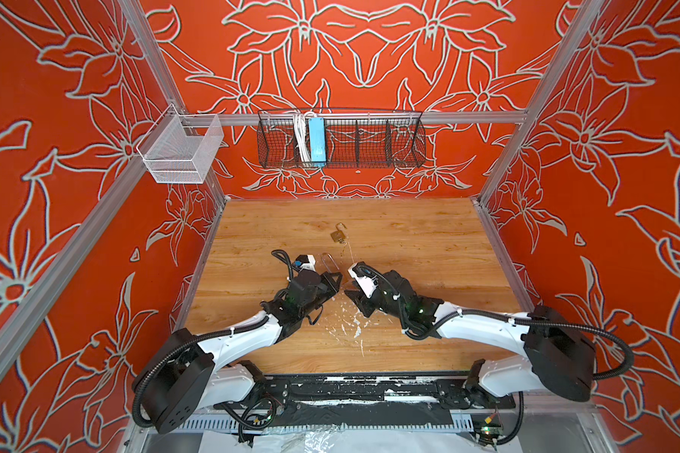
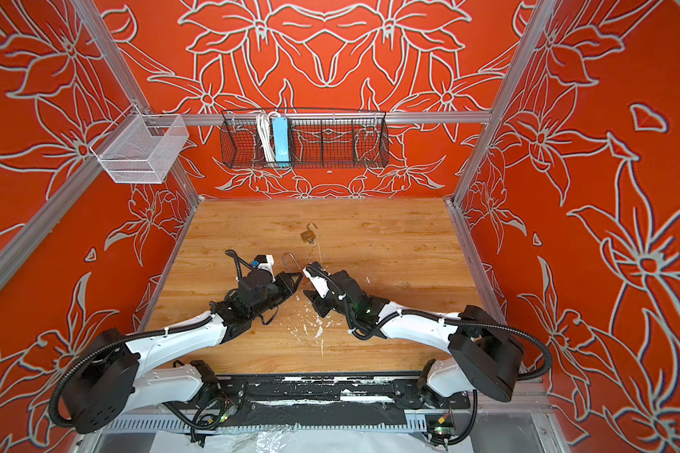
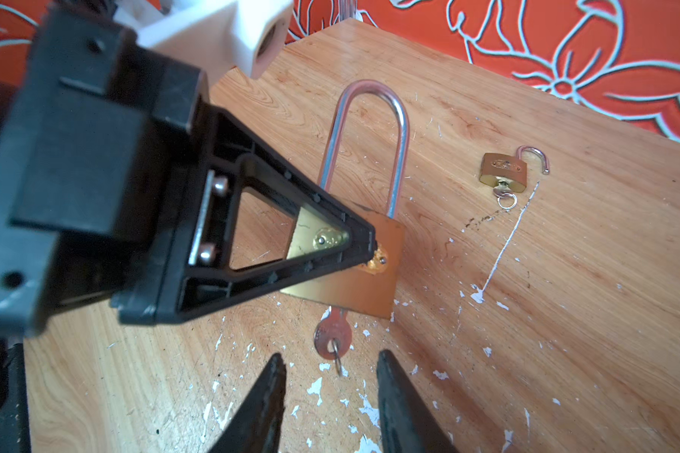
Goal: Unlock with the key
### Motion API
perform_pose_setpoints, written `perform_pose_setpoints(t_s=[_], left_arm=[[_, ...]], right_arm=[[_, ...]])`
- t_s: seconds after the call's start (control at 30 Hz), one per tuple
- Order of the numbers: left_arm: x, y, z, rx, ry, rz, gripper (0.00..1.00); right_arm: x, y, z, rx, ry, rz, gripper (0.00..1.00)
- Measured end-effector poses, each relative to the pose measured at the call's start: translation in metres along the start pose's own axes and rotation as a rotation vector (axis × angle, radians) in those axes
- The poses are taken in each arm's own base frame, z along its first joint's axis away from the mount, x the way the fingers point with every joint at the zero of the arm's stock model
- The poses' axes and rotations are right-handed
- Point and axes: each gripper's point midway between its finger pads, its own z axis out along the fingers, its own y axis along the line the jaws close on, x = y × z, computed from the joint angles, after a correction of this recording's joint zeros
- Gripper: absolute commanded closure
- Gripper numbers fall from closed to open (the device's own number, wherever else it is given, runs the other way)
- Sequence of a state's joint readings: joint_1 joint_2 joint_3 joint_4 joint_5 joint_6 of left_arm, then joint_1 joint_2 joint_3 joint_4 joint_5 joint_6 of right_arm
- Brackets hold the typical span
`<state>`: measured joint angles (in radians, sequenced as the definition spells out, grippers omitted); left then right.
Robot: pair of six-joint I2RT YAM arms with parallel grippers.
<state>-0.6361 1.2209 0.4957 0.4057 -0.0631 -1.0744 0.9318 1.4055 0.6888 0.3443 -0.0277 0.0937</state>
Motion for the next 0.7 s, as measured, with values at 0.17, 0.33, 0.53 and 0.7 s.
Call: perform_pose_setpoints(t_s=[0.17, 0.33, 0.53, 0.7], left_arm=[[-0.0006, 0.0002, -0.0001, -0.001, -0.004, 0.0, 1.0], [-0.0006, 0.0, -0.0001, 0.0, -0.004, 0.0, 1.0], [-0.0007, -0.0013, -0.0002, 0.004, -0.005, 0.0, 1.0], [0.0005, -0.0026, -0.0002, 0.009, -0.003, 0.002, 1.0]], right_arm=[[0.0059, -0.0006, 0.003, 0.003, 0.024, 0.004, 0.61], [0.0082, 0.0, 0.0063, 0.0, 0.036, 0.007, 0.65], [0.0077, 0.002, 0.0072, -0.011, 0.037, 0.019, 0.73], [0.0077, 0.0019, 0.0072, -0.011, 0.037, 0.021, 0.73]])
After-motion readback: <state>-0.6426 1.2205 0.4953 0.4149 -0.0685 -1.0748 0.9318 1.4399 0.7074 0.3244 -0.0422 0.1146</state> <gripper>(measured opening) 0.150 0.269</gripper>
